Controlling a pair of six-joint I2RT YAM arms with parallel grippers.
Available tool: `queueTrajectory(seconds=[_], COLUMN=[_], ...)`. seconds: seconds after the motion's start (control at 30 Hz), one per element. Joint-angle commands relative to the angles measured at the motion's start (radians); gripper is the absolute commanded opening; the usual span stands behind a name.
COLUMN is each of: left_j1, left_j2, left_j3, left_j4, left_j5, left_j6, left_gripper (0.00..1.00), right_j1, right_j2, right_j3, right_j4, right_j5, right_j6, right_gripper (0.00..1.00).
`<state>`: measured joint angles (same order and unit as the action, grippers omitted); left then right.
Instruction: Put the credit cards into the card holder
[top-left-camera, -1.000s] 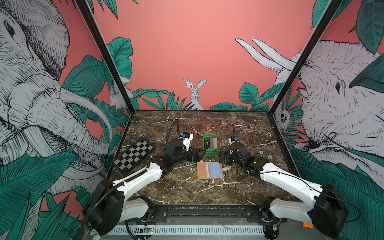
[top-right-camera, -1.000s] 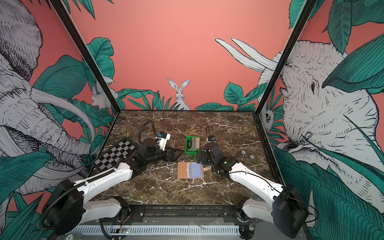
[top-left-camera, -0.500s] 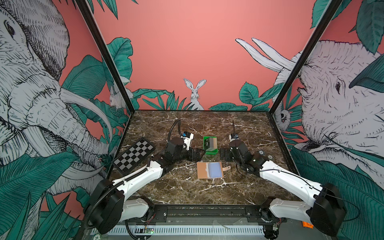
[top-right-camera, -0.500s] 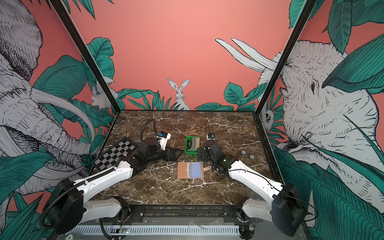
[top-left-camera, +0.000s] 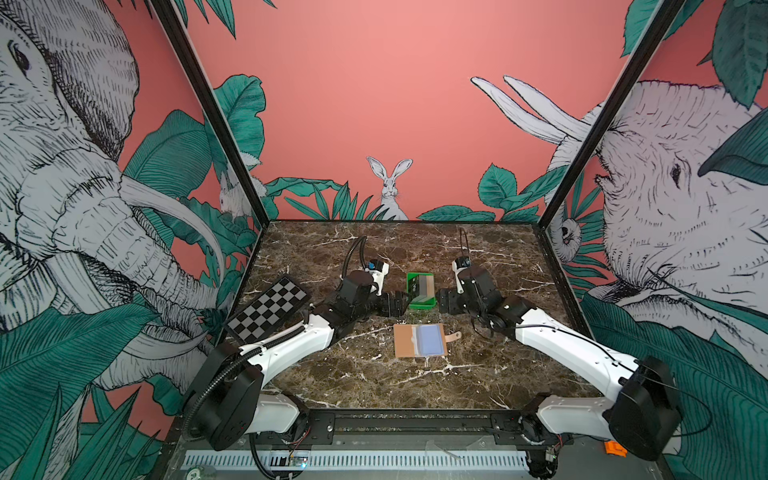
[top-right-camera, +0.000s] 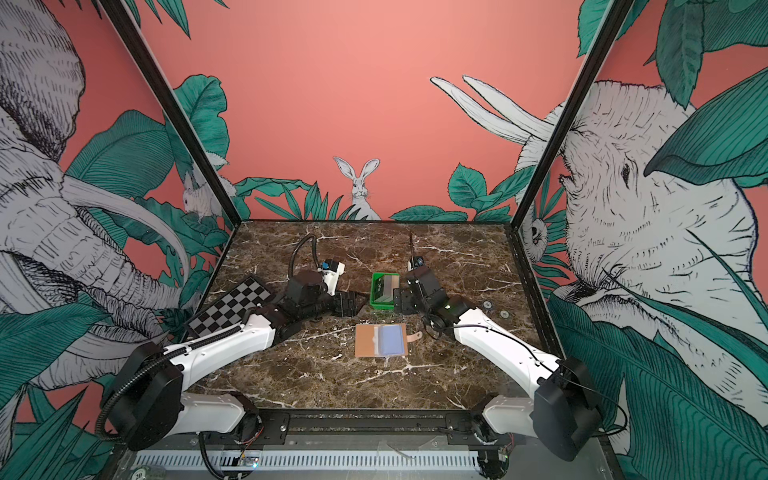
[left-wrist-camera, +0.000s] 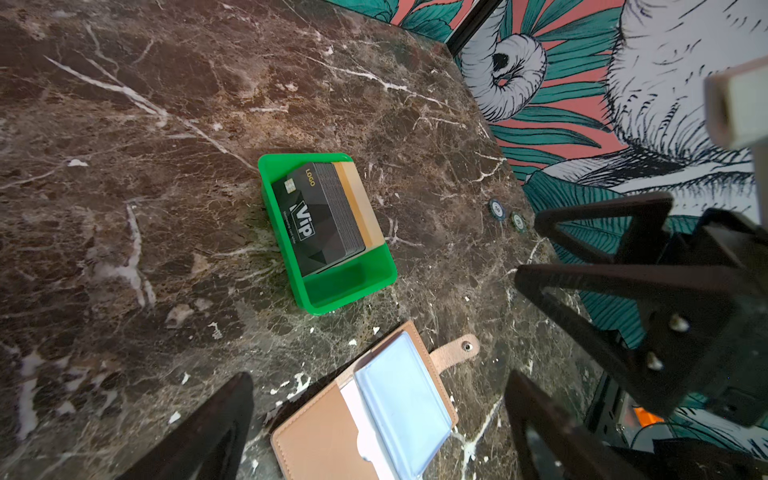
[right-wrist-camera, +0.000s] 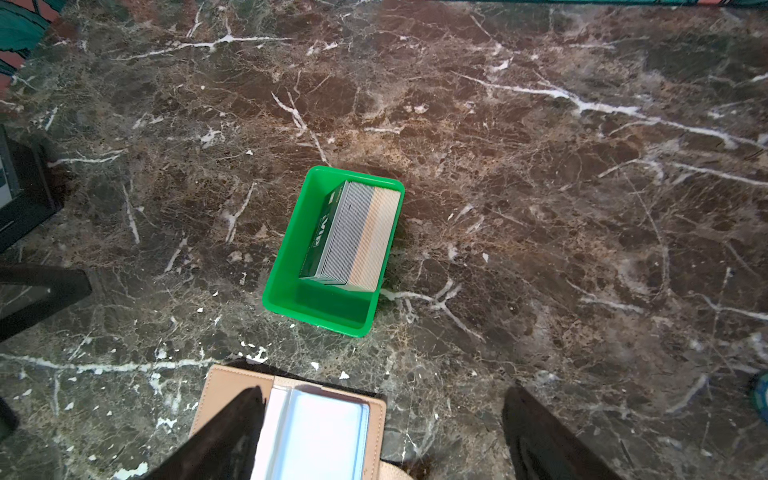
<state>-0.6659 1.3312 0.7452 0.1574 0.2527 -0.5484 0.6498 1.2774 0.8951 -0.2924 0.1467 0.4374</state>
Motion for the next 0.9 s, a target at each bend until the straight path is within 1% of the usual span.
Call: queueTrajectory(seconds=[0.0,0.17,0.37,0.53,0.67,0.8,0.87], left_j1=[0.002,0.002,0.002,0.002,0.005,0.007,0.012], left_j2=[-0.020,0.012,0.033,0.097,0.155,0.191,0.203], left_j3=[-0.009,0.041,0.084,0.173,0.205,0.220,0.236], left_j4=[0.024,-0.036,-0.071,-0.131,-0.140,-0.126,-0.141], left_j5=[-0.017,0.029,0.037,0.065,0.067,0.065,0.062], left_j6=[-0.002,0.025,0.049,0.071,0.072,0.028,0.021], left_gripper=[0.93,0.83,0.82,0.82,0.80,0.74,0.71], right_j1=[-0.010,-0.011,-0.015,-0.021,-0.025,-0.040,-0.043], right_j2=[-0.001,0.014,0.067,0.096,0.144,0.203,0.224], right_j3=[-0.019,-0.010,0.042,0.080,0.116,0.169,0.181], right_j4=[0.039,0.045,0.006,0.014,0.011,-0.009,0.007], right_j5=[-0.036,-0.042,-0.042,-0.058,-0.081,-0.103,-0.116], right_j6=[0.014,0.033,0.065,0.095,0.109,0.131,0.143], right_gripper=[0.86,0.85,0.80,0.79,0.78,0.76,0.74])
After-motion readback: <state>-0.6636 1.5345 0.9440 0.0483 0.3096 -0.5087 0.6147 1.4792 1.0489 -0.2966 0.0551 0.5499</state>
